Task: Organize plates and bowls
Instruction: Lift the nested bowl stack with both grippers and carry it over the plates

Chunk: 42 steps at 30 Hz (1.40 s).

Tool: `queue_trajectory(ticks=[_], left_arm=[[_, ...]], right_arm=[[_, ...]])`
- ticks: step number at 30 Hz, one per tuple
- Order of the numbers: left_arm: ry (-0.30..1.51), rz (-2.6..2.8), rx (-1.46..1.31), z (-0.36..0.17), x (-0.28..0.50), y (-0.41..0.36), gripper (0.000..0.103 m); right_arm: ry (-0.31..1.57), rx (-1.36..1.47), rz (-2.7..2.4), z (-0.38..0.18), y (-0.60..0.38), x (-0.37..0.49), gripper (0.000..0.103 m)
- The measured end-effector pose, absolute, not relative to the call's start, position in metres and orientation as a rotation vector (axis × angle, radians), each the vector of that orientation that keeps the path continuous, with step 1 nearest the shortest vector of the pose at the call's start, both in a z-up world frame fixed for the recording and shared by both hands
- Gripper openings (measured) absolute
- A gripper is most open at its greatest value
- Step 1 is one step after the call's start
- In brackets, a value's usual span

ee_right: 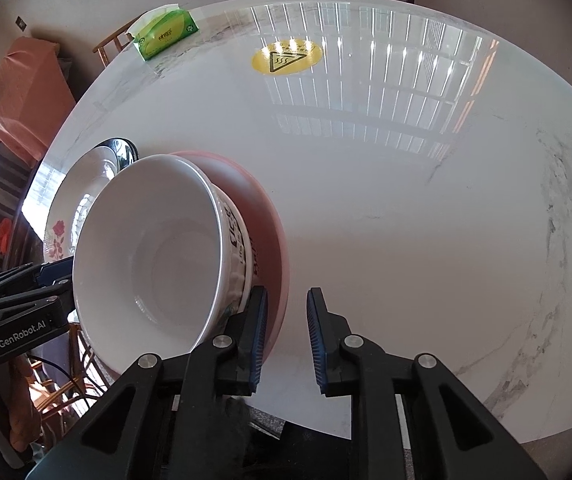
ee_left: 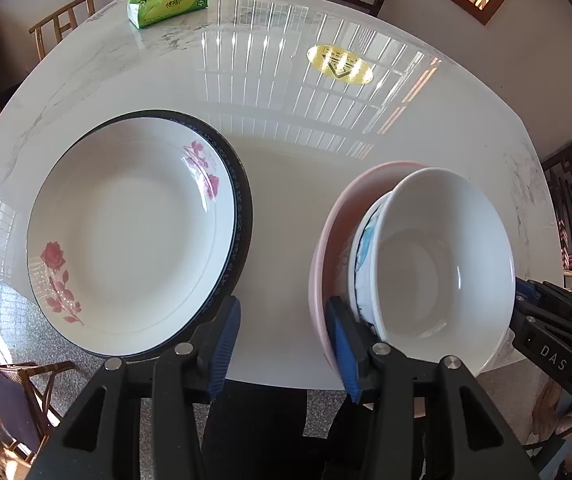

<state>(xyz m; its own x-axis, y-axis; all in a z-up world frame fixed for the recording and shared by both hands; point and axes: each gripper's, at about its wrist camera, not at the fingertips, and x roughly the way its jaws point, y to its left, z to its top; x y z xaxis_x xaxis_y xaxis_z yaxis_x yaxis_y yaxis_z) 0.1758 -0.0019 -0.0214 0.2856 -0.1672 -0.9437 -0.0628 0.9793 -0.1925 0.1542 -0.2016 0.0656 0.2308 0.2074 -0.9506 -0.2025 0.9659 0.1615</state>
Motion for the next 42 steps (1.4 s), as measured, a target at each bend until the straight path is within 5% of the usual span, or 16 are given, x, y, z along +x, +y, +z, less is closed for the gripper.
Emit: queue_trajectory(ticks=[3, 16, 23, 25, 27, 42], left_arm=[[1.270, -0.075, -0.191, -0.021, 0.174, -0.003, 0.045], [1.266, -0.108, -0.224, -0.025, 0.172, 0.004, 0.045], [1.254, -0.104, -0.208, -0.023, 0.167, 0.002, 0.042], [1.230, -0.129, -0.219, -0.021, 0.164, -0.002, 0.021], [1.212, -0.128, -0.158, -0.018, 0.161, -0.014, 0.011], [1.206, -0.122, -0.223, -0.012, 0.164, -0.004, 0.010]], right_arm=[[1.342, 0.057, 0.211, 0.059, -0.216, 0.158, 0.059], [1.331, 0.120, 0.274, 0.053, -0.225, 0.157, 0.061], [1.350, 0.104, 0.354, 0.058, -0.213, 0.160, 0.029], [1.343, 0.078, 0.392, 0.062, -0.202, 0.158, 0.011], [1.334, 0.025, 0.391, 0.066, -0.194, 0.157, 0.012], [1.337, 0.145, 0.419, 0.066, -0.203, 0.161, 0.013]])
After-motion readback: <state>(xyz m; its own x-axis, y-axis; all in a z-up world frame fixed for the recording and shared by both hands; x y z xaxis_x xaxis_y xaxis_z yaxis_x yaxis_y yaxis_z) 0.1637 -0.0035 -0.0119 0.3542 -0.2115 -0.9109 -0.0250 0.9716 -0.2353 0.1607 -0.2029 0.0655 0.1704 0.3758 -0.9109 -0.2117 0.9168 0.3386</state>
